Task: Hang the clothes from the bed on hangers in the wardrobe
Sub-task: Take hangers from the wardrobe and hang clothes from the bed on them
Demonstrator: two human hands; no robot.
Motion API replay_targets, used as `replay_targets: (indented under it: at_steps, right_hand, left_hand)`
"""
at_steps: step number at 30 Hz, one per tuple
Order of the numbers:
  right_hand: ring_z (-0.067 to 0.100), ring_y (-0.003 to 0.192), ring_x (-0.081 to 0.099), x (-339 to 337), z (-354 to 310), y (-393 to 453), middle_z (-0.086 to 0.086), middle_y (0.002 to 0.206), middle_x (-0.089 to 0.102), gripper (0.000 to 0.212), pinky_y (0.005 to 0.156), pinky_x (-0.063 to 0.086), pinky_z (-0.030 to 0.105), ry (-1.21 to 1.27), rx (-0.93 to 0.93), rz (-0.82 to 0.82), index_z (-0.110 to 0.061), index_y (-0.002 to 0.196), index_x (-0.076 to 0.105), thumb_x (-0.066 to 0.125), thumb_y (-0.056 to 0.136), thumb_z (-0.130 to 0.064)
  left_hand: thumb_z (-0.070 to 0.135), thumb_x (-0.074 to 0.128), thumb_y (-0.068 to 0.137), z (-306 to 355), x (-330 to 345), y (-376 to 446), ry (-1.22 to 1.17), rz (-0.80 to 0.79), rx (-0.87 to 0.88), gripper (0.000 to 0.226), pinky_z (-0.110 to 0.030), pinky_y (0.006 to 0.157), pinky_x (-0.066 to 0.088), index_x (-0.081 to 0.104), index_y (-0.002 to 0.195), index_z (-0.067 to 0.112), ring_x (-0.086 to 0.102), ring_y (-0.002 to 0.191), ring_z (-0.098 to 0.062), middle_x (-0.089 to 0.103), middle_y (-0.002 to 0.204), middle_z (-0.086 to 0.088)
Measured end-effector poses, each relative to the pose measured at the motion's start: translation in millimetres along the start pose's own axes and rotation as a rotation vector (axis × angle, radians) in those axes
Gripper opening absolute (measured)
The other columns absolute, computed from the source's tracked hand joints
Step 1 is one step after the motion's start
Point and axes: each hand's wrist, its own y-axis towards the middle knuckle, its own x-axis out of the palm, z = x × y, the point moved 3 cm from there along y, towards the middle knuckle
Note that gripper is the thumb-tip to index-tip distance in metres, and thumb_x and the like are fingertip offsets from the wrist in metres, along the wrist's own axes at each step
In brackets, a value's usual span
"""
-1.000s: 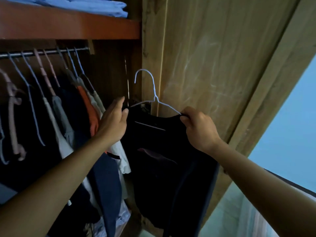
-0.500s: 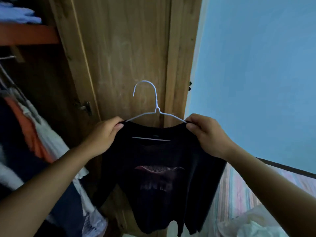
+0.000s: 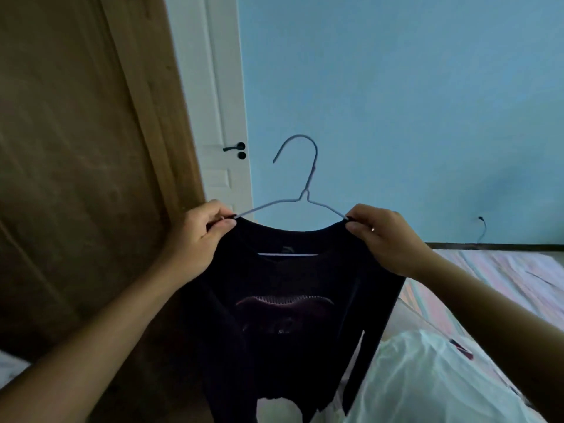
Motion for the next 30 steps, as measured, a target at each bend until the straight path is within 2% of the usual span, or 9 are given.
replay_targets:
  at_steps: [5,8,11,14,16,19,21,24,30]
  right_hand:
    - [0.013,0.077,0.057,-39.1,20.0,-39.9,-0.006,0.081,0.066,0.005,0.074,0.043,0.023,-0.099,0.129,0.091,-0.019,0.095,0.066,0.062,0.096,-0.017]
    - [0.021,0.076,0.058,-56.5,22.5,-66.2,-0.001,0.078,0.065,0.004,0.074,0.045,0.035,-0.213,0.200,0.097,-0.013,0.095,0.066,0.063,0.095,-0.015]
    - [0.023,0.074,0.057,-70.5,19.5,-92.0,0.003,0.077,0.065,0.006,0.073,0.043,0.035,-0.266,0.261,0.137,-0.010,0.092,0.066,0.063,0.094,-0.015]
    - [0.021,0.072,0.057,-81.9,14.4,-117.6,0.003,0.075,0.064,0.006,0.071,0.042,0.031,-0.305,0.355,0.176,-0.011,0.092,0.066,0.062,0.094,-0.016]
    - [0.022,0.074,0.059,-88.2,9.5,-133.8,0.003,0.075,0.064,0.006,0.074,0.047,0.038,-0.340,0.387,0.193,-0.013,0.092,0.065,0.062,0.094,-0.017]
    - [0.021,0.075,0.060,-96.8,-4.6,-156.7,0.000,0.075,0.065,0.004,0.076,0.048,0.040,-0.396,0.431,0.208,-0.018,0.091,0.065,0.062,0.094,-0.019]
    - [0.019,0.076,0.058,-101.4,-18.3,-170.9,0.002,0.076,0.065,0.005,0.077,0.045,0.032,-0.416,0.475,0.225,-0.018,0.092,0.067,0.063,0.094,-0.019]
    - [0.021,0.078,0.059,-102.7,-36.2,-189.5,0.005,0.078,0.066,0.006,0.077,0.043,0.036,-0.444,0.503,0.244,-0.010,0.093,0.069,0.064,0.093,-0.014]
    - [0.008,0.075,0.056,-99.0,-43.7,-227.0,-0.012,0.074,0.060,0.006,0.077,0.046,0.035,-0.456,0.620,0.259,-0.020,0.093,0.069,0.064,0.094,-0.017]
  left_hand:
    - [0.024,0.062,0.091,18.0,44.3,24.0,-0.070,-0.088,0.051,0.010,-0.028,0.071,0.048,0.062,0.082,0.027,0.064,0.075,-0.008,0.068,0.077,0.009]
    - [0.021,0.065,0.092,30.3,69.2,29.5,-0.113,-0.144,0.080,0.014,-0.024,0.071,0.047,0.063,0.080,0.029,0.063,0.073,-0.002,0.069,0.081,0.014]
    - [0.016,0.064,0.093,45.4,87.3,30.4,-0.147,-0.204,0.105,0.022,-0.015,0.067,0.045,0.062,0.078,0.032,0.061,0.069,0.001,0.068,0.079,0.016]
    - [0.015,0.066,0.092,60.6,99.0,28.1,-0.214,-0.259,0.116,0.018,-0.027,0.069,0.048,0.065,0.077,0.026,0.063,0.068,-0.010,0.069,0.073,0.010]
    - [0.014,0.067,0.091,71.4,103.4,24.8,-0.251,-0.288,0.141,0.017,-0.027,0.069,0.048,0.066,0.077,0.024,0.063,0.068,-0.015,0.069,0.071,0.009]
    - [0.015,0.068,0.090,84.7,106.3,20.7,-0.295,-0.331,0.192,0.020,-0.016,0.063,0.045,0.065,0.075,0.027,0.061,0.063,-0.009,0.068,0.068,0.011]
    - [0.014,0.068,0.090,91.9,108.1,19.2,-0.326,-0.358,0.214,0.023,-0.018,0.064,0.045,0.065,0.073,0.029,0.061,0.062,-0.011,0.068,0.067,0.011]
    - [0.012,0.070,0.089,100.4,113.3,16.2,-0.381,-0.400,0.228,0.026,-0.023,0.066,0.046,0.064,0.072,0.032,0.061,0.061,-0.008,0.067,0.064,0.016]
    - [0.014,0.071,0.088,106.2,141.4,6.4,-0.423,-0.513,0.247,0.020,-0.028,0.067,0.048,0.067,0.073,0.028,0.064,0.063,-0.017,0.067,0.061,0.010]
